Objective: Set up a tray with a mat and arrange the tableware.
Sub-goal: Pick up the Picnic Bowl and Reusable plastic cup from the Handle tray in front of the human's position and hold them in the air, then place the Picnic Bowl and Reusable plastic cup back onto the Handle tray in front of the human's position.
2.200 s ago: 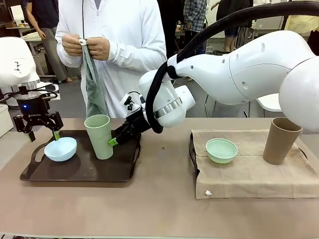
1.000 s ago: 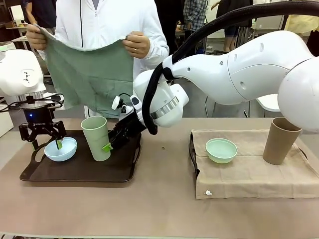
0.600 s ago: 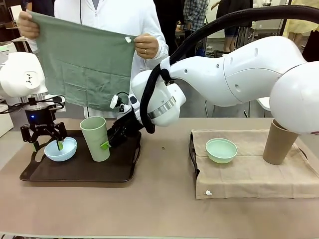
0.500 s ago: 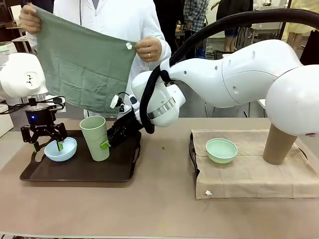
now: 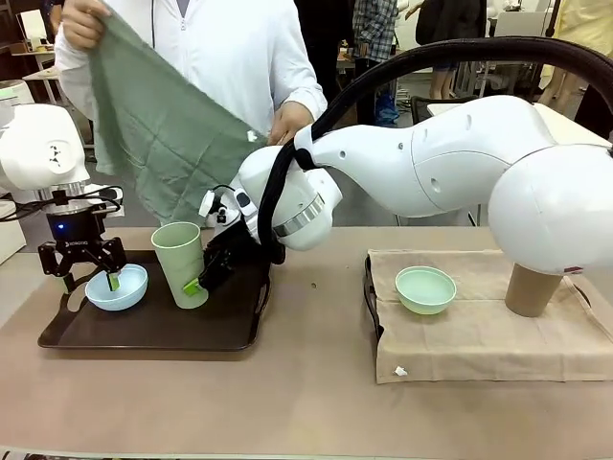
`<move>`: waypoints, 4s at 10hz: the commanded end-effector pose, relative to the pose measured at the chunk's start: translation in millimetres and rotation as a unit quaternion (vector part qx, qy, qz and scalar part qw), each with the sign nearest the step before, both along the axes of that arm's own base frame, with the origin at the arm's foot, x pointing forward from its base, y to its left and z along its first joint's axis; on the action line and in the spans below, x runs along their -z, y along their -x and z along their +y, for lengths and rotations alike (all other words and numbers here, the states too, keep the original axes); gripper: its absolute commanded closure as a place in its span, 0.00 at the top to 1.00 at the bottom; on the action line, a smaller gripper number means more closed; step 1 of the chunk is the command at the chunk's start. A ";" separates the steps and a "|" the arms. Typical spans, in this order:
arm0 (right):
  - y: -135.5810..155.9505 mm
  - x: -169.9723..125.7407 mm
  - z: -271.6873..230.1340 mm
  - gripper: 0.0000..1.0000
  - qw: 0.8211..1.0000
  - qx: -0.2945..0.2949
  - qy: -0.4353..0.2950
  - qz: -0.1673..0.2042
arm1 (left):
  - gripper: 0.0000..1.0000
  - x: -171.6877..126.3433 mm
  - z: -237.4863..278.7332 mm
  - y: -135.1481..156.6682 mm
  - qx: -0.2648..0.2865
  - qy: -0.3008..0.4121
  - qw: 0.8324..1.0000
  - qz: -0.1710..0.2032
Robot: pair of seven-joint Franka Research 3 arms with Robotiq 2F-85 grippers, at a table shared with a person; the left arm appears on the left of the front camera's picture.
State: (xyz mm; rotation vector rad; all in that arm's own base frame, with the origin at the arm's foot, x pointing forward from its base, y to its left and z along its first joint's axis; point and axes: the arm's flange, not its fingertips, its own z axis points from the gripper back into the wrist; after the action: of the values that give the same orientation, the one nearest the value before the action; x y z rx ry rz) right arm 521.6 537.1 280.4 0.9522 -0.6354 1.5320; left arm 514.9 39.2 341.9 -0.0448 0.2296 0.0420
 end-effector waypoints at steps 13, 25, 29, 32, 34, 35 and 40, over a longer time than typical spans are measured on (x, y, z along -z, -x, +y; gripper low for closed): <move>4.2 -32.0 -18.9 0.00 0.999 -0.029 -0.013 -0.032 | 0.00 -37.9 4.4 10.1 0.014 0.022 1.000 -0.011; 62.3 -174.9 -88.5 0.00 0.993 0.011 -0.054 -0.104 | 0.00 -190.5 -21.2 75.3 0.028 0.040 0.993 -0.104; 62.3 -174.9 -88.5 0.00 0.993 0.011 -0.054 -0.104 | 0.00 -190.5 -21.2 75.3 0.028 0.040 0.993 -0.104; 62.3 -174.9 -88.5 0.00 0.993 0.011 -0.054 -0.104 | 0.00 -190.5 -21.2 75.3 0.028 0.040 0.993 -0.104; 62.3 -174.9 -88.5 0.00 0.993 0.011 -0.054 -0.104 | 0.00 -190.5 -21.2 75.3 0.028 0.040 0.993 -0.104; 62.3 -174.9 -88.5 0.00 0.993 0.011 -0.054 -0.104 | 0.00 -190.5 -21.2 75.3 0.028 0.040 0.993 -0.104; 62.3 -174.9 -88.5 0.00 0.993 0.011 -0.054 -0.104 | 0.00 -190.5 -21.2 75.3 0.028 0.040 0.993 -0.104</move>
State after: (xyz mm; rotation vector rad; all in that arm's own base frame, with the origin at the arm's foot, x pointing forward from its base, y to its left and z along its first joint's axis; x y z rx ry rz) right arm 459.1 448.4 453.2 0.8655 -0.8834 1.5909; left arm 440.2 17.7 530.5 -0.1353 0.0286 -0.0211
